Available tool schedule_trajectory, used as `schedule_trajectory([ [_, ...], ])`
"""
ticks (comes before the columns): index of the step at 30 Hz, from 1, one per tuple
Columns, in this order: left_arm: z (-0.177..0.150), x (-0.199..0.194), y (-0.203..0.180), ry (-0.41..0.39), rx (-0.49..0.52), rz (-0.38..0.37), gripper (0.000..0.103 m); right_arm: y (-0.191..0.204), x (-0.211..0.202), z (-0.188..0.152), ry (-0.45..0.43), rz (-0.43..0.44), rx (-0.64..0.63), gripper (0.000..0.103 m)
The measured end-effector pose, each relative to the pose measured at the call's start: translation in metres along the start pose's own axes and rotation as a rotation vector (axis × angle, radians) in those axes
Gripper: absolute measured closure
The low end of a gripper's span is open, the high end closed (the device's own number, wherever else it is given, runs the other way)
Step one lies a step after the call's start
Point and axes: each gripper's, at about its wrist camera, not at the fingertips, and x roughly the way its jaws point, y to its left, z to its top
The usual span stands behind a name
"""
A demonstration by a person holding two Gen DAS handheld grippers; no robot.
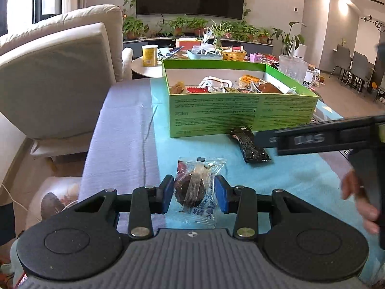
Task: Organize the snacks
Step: 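Grasp the clear-wrapped chocolate cake with the left gripper while the right grasps the black bar, then carry both snacks into the green box and open both grippers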
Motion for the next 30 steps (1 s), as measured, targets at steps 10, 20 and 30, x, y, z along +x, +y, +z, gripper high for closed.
schedule_trajectory([
  [10,-0.002,0.001,0.014,-0.004,-0.061,-0.02,0.068,0.019,0.024,0.003,0.031,-0.02,-0.041,0.06],
  [20,-0.004,0.003,0.008,-0.002,-0.074,-0.06,0.068,0.013,0.017,-0.008,0.024,-0.015,-0.03,0.075],
  [30,0.011,-0.01,-0.011,-0.064,-0.044,-0.087,0.068,0.002,-0.032,0.004,-0.097,-0.01,-0.014,0.075],
])
